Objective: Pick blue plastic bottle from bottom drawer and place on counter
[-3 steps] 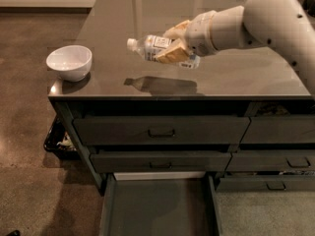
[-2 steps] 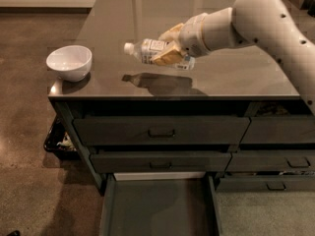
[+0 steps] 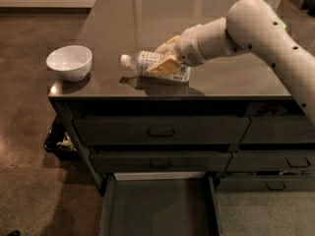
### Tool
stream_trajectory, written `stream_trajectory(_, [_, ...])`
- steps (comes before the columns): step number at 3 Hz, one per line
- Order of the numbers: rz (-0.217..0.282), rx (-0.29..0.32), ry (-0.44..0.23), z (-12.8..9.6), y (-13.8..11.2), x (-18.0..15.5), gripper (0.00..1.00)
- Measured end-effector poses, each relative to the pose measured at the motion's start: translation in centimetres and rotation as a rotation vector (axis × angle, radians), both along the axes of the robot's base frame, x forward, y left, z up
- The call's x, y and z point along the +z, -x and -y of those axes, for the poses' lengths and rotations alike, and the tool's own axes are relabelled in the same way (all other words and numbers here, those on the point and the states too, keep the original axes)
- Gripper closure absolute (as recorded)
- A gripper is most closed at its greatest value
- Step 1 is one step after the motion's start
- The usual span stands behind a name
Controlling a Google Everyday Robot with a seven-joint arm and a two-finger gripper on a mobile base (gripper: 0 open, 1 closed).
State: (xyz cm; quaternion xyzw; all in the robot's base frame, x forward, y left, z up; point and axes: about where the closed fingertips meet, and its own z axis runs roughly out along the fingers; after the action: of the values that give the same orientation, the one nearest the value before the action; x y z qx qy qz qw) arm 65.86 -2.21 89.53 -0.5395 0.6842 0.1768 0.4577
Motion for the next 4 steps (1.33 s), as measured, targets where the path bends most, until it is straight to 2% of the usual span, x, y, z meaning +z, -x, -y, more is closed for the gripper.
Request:
stream_trajectory(2, [-0.089,0.016,-0.060,-0.7,1.4,-2.1,1.00])
stream_trajectory(4, [-0.089,0.016,-0.060,-0.7,1.4,-2.1,0.59])
